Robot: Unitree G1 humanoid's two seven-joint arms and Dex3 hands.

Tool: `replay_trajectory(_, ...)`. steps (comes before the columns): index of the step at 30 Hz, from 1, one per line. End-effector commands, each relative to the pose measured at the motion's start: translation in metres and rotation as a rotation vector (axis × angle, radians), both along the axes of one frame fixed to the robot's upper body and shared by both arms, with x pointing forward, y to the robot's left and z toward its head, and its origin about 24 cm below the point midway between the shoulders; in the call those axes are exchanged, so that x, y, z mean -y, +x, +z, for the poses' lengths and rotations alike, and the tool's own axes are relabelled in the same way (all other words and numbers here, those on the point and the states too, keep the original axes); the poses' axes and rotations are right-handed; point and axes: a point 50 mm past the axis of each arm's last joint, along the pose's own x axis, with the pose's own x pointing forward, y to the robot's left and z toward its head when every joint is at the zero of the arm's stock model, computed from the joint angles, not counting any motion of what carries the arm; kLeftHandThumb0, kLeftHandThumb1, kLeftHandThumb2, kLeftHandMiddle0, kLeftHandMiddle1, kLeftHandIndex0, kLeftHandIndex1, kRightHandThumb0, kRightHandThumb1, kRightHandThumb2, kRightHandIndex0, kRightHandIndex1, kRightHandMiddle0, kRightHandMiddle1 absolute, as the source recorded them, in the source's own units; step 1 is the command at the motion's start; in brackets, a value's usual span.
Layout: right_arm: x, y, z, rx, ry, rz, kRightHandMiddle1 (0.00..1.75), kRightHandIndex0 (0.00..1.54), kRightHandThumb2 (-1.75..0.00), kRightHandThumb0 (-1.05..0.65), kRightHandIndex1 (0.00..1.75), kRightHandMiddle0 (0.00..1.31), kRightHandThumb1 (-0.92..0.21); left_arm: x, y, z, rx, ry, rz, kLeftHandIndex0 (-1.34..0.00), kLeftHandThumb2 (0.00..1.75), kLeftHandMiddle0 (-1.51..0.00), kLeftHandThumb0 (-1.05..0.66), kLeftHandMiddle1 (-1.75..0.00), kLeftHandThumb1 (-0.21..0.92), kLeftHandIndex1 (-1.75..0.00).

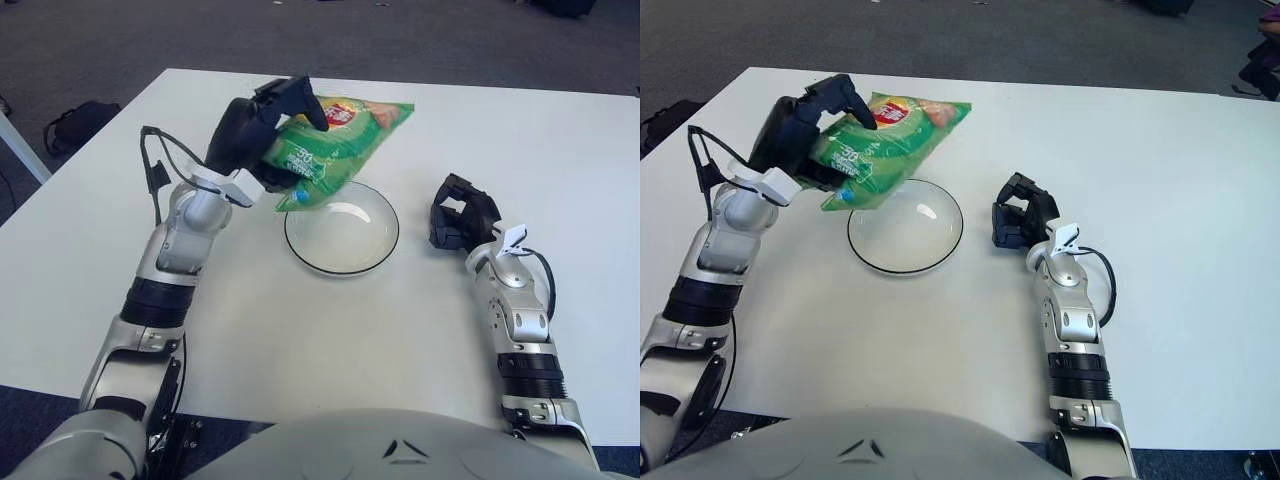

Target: Put the snack into the plate.

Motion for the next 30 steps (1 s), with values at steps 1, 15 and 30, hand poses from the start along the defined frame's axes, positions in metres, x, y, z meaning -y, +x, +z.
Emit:
replay_trajectory(1, 0.004, -0.015, -0.032, -0.163, -0.012, -0.021, 1.75, 1.12, -1.40, -0.51, 1.75, 0.67, -0.25, 0.005, -0.004, -0.006, -0.041, -0.011, -0.055, -0.70, 1.75, -0.94, 0.00, -1.65, -0.10, -1.75)
replay_trajectory(15, 0.002, -0.014, -0.031, -0.172, -0.018, -0.024, 1.75, 1.13, -1.40, -0.51, 1.75, 0.67, -0.25, 0.016, -0.008, -0.037, -0.113, 0.090, -0.130, -0.67, 1.72, -0.93, 0.00, -1.65, -0.07, -1.75)
replay_trajectory(30, 0.002, -0.015, -0.031, -0.175, -0.022, -0.026, 1.75, 1.11, -1.38, -0.50, 1.75, 0.66, -0.26, 0.016, -0.013, -0.071, -0.204, 0.301, -0.122, -0.61, 1.65, -0.85, 0.00, -1.69, 0.02, -1.75)
